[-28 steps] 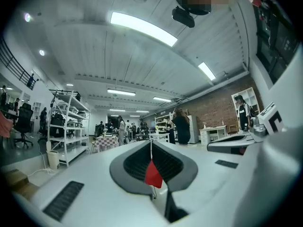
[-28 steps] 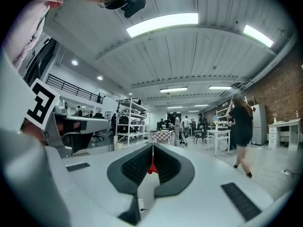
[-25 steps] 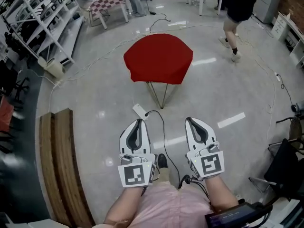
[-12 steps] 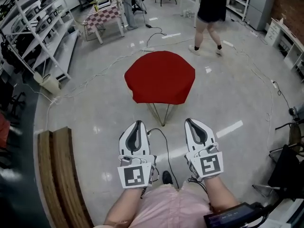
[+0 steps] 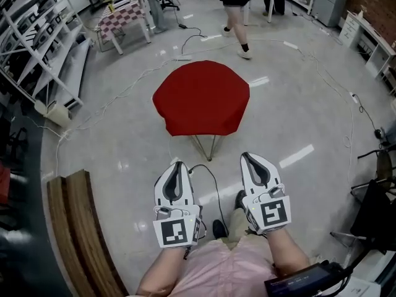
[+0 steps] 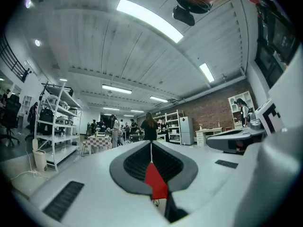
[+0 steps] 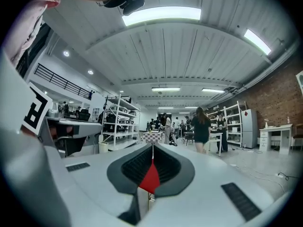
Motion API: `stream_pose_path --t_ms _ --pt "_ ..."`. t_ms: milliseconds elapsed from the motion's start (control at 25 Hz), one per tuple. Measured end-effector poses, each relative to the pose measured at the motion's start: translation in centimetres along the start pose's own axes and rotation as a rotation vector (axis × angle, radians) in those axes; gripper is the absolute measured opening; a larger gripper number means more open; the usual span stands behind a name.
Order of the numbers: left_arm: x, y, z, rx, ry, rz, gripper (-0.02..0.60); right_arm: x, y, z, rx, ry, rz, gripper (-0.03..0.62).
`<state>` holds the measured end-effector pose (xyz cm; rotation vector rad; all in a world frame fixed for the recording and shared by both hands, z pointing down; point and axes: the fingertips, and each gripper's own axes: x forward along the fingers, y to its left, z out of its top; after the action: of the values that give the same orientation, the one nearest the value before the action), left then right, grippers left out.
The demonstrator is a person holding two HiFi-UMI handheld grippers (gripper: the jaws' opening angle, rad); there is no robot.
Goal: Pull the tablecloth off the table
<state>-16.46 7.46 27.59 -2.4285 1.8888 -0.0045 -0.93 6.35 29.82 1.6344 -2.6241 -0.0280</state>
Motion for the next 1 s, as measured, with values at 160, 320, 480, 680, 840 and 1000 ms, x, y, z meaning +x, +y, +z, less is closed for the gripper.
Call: stream_pose_path --t_ms 160,320,480,680,840,1000 --pt "3.1 -0.1 -0.8 0.005 0.013 0.006 0.031 2.2 -2.1 -1.1 0.008 0.011 0.001 0.018" --pt "7.4 -0.4 -1.6 0.017 0.015 0.016 0.031 5.6 -5.1 -2.4 0.019 0.022 0.014 0.018" --pt "12.7 -0.4 -1.8 0.042 0.012 0.028 0.031 9.7 -9.0 -2.7 0.029 0.01 0.025 0.018" --pt "18.6 -0.4 -1.0 0.063 0.019 0.055 0.031 14.5 -13.4 -1.8 0.03 -0.002 0.043 0.018" --pt "21.6 -0.8 0.1 0.083 0.015 0.073 0.031 17.1 -15.8 -1.1 0.04 -0.013 0.068 0.02" --pt "24.2 -0.7 0.3 0.096 0.013 0.086 0.031 19.7 -17.5 -1.0 0.046 -0.018 0.087 0.02"
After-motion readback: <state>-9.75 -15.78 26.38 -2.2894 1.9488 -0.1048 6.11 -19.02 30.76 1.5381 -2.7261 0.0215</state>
